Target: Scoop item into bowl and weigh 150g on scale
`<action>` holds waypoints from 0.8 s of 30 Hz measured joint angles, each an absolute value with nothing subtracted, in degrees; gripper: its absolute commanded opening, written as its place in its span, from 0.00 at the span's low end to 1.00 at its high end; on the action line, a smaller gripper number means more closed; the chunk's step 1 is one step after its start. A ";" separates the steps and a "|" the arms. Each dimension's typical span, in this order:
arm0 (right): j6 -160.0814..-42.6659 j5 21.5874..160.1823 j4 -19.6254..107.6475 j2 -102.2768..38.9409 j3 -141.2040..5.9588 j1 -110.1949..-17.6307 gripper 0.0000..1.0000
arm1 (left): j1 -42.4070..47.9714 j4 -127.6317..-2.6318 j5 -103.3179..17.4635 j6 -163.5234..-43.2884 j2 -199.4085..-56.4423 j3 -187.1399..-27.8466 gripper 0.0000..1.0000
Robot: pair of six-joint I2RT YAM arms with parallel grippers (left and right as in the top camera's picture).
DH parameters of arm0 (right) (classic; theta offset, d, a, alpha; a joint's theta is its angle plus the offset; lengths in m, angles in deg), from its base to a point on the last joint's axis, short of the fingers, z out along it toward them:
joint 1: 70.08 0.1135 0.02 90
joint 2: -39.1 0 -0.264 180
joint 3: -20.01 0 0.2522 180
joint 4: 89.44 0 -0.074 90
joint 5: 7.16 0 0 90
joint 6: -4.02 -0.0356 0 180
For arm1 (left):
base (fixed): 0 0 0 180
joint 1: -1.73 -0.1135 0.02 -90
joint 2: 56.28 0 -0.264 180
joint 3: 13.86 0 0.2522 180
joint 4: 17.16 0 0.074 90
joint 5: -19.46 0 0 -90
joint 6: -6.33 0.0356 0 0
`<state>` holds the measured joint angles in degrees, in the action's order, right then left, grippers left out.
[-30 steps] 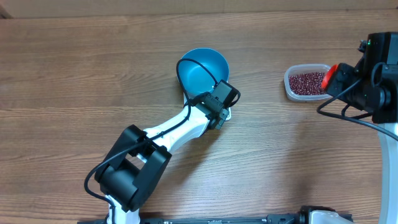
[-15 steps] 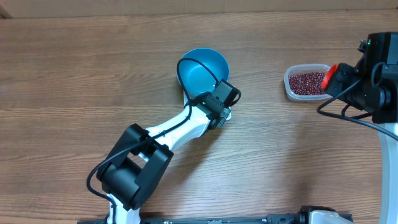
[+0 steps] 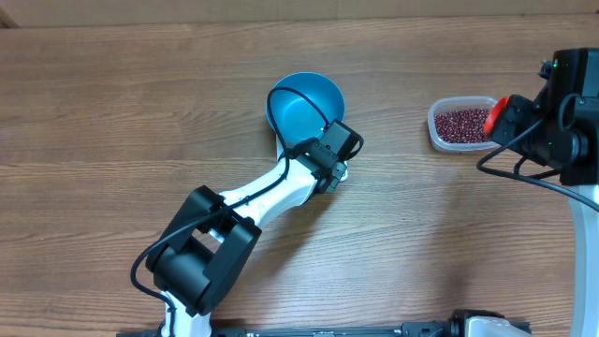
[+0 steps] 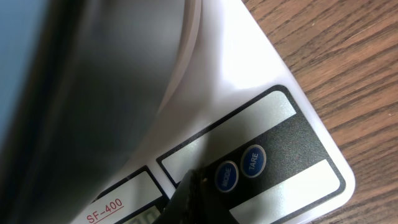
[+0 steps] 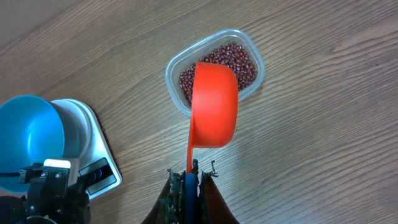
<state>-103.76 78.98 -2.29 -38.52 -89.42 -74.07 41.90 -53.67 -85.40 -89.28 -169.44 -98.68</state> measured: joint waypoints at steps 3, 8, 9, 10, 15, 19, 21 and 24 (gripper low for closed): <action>-103.76 79.01 -2.27 -38.52 -89.42 -74.07 0.04 | 41.90 -53.84 -85.40 -89.28 -169.44 -98.84 0.04; -103.73 78.98 -2.29 -38.54 -89.42 -74.07 0.04 | 41.90 -55.44 -85.35 -89.28 -169.38 -99.49 0.04; -103.78 78.98 -2.27 -38.52 -89.42 -74.07 0.04 | 41.90 -55.98 -85.31 -89.30 -169.22 -99.54 0.04; -103.76 78.98 -2.27 -38.52 -89.42 -74.07 0.04 | 41.90 -56.62 -85.13 -89.28 -168.96 -99.54 0.04; -103.78 78.98 -2.29 -38.52 -89.42 -74.07 0.04 | 41.96 -59.61 -84.52 -89.28 -165.01 -99.54 0.04; -103.76 79.01 -2.25 -38.54 -89.42 -74.04 0.04 | 42.27 -62.54 -83.60 -89.25 -157.99 -99.56 0.48; -103.76 79.01 -2.16 -38.52 -89.42 -74.07 0.04 | 42.27 -63.94 -82.82 -89.38 -154.62 -99.56 1.00; -103.76 78.98 -2.16 -38.54 -89.42 -74.07 0.04 | 42.27 -66.65 -82.31 -89.43 -150.06 -99.60 0.99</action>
